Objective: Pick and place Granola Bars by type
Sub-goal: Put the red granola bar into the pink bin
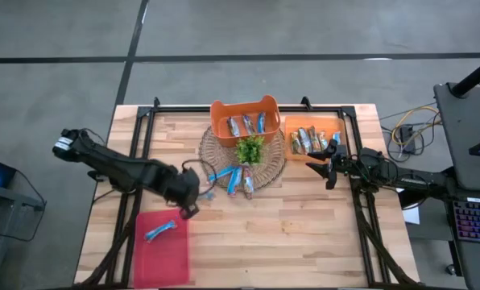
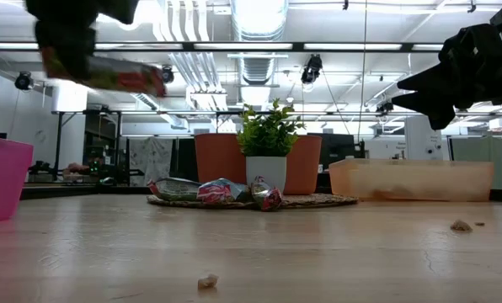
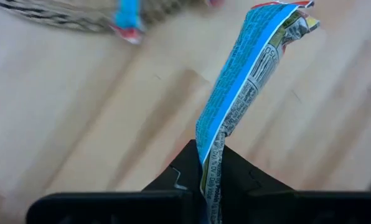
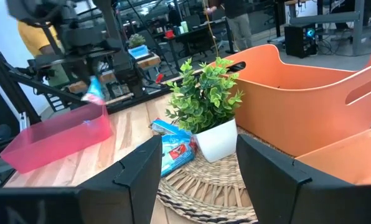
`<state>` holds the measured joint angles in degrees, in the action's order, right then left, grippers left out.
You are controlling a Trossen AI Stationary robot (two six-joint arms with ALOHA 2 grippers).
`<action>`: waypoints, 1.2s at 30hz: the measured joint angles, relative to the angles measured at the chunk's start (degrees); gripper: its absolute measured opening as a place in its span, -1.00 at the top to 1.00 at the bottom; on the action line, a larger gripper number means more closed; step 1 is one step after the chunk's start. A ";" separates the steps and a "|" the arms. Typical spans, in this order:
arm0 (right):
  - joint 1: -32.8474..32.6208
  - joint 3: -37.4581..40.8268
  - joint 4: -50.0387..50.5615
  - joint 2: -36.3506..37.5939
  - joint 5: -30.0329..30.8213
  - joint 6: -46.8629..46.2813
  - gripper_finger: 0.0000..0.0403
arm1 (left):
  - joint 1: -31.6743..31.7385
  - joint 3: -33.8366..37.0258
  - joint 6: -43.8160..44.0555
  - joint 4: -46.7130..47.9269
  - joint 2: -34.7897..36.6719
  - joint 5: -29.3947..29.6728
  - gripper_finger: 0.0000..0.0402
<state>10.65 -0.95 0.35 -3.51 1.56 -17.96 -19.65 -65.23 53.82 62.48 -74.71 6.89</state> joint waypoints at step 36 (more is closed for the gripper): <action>0.00 0.00 0.00 -0.02 -0.01 0.01 0.03 | -43.57 8.18 40.69 -7.67 -8.15 9.10 0.95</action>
<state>10.65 -0.95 0.35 -3.53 1.56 -17.96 -63.21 -57.05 94.51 54.81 -82.86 15.99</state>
